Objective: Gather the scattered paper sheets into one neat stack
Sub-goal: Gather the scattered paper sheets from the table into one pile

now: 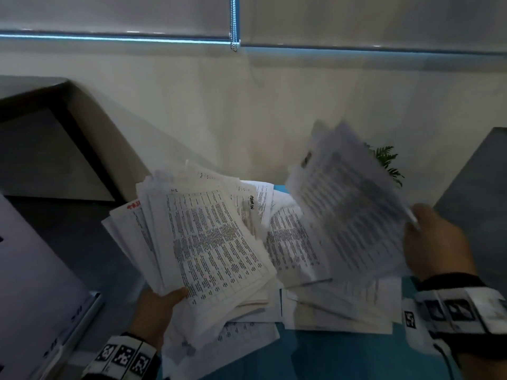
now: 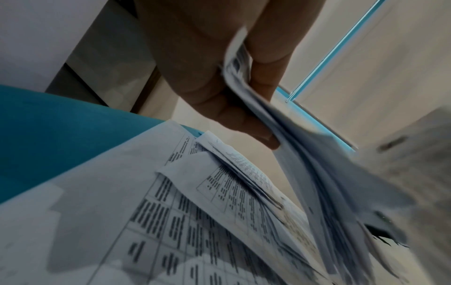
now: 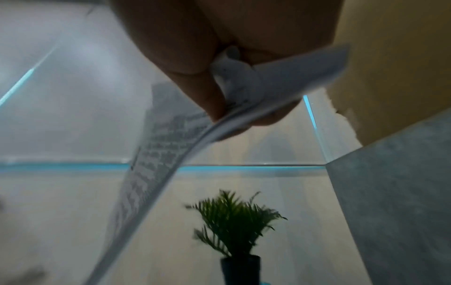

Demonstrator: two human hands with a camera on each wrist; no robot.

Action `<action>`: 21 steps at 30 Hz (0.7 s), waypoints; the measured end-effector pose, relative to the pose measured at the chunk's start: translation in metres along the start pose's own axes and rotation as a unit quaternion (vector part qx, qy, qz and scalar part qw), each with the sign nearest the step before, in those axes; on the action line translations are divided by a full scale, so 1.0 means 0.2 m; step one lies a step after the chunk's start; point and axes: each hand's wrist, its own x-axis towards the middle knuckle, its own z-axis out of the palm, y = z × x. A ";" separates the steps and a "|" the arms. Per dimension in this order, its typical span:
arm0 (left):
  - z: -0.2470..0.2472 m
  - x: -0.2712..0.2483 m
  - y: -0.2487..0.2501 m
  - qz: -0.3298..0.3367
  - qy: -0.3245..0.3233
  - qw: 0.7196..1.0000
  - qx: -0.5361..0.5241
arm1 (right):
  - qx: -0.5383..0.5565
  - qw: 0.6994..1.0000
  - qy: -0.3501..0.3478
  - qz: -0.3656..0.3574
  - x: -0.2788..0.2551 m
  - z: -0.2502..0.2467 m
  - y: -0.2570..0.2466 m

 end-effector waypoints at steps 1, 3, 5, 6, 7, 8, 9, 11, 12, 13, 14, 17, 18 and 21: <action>0.01 -0.04 0.01 -0.004 -0.008 1.000 0.011 | 0.067 0.997 0.027 0.007 -0.04 -0.07 -0.03; 0.02 -0.11 0.03 -0.018 -0.035 0.999 0.025 | 0.208 0.977 0.023 0.046 -0.11 -0.15 -0.08; 0.04 -0.17 0.05 -0.025 -0.058 0.997 0.043 | 0.366 0.923 -0.042 0.109 -0.17 -0.17 -0.15; 0.06 -0.20 0.06 -0.024 -0.072 0.996 0.051 | 0.412 0.898 -0.075 0.134 -0.19 -0.15 -0.20; 0.08 -0.24 0.08 -0.025 -0.093 0.994 0.050 | 0.419 0.891 -0.106 0.138 -0.21 -0.13 -0.24; 0.10 -0.27 0.08 -0.028 -0.121 0.992 0.037 | 0.413 0.890 -0.130 0.139 -0.24 -0.11 -0.29; 0.11 -0.29 0.09 -0.032 -0.145 0.988 0.030 | 0.403 0.892 -0.146 0.141 -0.27 -0.08 -0.32; 0.14 -0.33 0.09 -0.034 -0.182 0.982 0.037 | 0.356 0.907 -0.181 0.131 -0.33 -0.01 -0.38; 0.16 -0.35 0.08 -0.030 -0.196 0.979 0.044 | 0.321 0.918 -0.194 0.126 -0.37 0.03 -0.40; 0.17 -0.37 0.08 -0.026 -0.202 0.978 0.049 | 0.290 0.927 -0.204 0.121 -0.40 0.07 -0.40; 0.18 -0.39 0.08 -0.014 -0.198 0.978 0.062 | 0.268 0.932 -0.212 0.125 -0.43 0.11 -0.39; 0.18 -0.42 0.06 0.019 -0.188 0.977 0.095 | 0.214 0.942 -0.228 0.126 -0.52 0.16 -0.35; 0.18 -0.42 0.06 0.025 -0.187 0.977 0.097 | 0.205 0.944 -0.227 0.124 -0.53 0.17 -0.33; 0.15 -0.43 0.07 0.034 -0.187 0.975 0.115 | 0.224 0.945 -0.199 0.133 -0.51 0.17 -0.25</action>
